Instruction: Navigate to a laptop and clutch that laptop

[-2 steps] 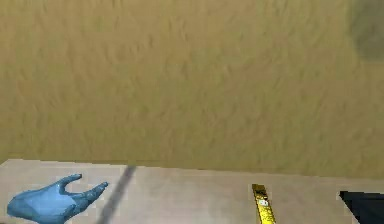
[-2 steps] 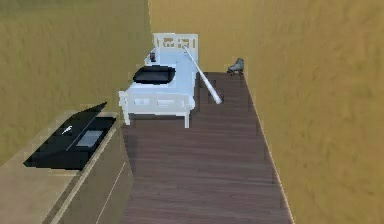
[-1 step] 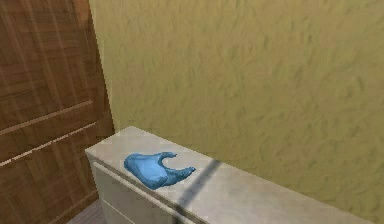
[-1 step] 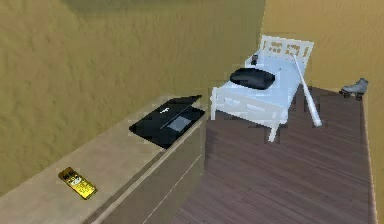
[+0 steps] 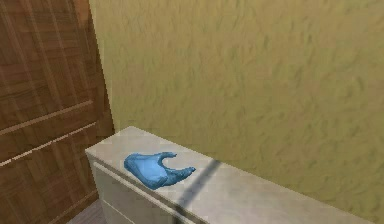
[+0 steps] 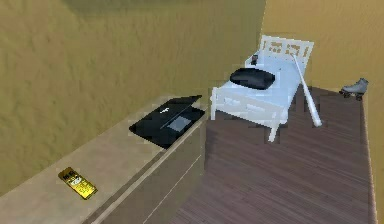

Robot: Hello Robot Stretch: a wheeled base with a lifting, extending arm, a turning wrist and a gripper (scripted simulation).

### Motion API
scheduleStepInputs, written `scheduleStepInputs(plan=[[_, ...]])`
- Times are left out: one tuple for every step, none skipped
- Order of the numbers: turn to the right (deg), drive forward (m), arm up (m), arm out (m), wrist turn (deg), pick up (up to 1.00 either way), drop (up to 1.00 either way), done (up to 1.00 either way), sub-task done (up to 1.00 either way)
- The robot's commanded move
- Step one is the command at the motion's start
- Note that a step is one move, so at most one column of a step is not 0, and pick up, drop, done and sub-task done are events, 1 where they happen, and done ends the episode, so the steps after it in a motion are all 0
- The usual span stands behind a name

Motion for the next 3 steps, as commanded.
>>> scheduleStepInputs(plan=[[0.0,0.00,0.28,0.00,0.0,0.00,0.00,0.00,0.00],[0.0,0.00,0.00,0.50,0.0,0.00,0.00,0.00,0.00],[0.0,0.00,0.00,0.00,45.0,0.00,0.00,0.00,0.00]])
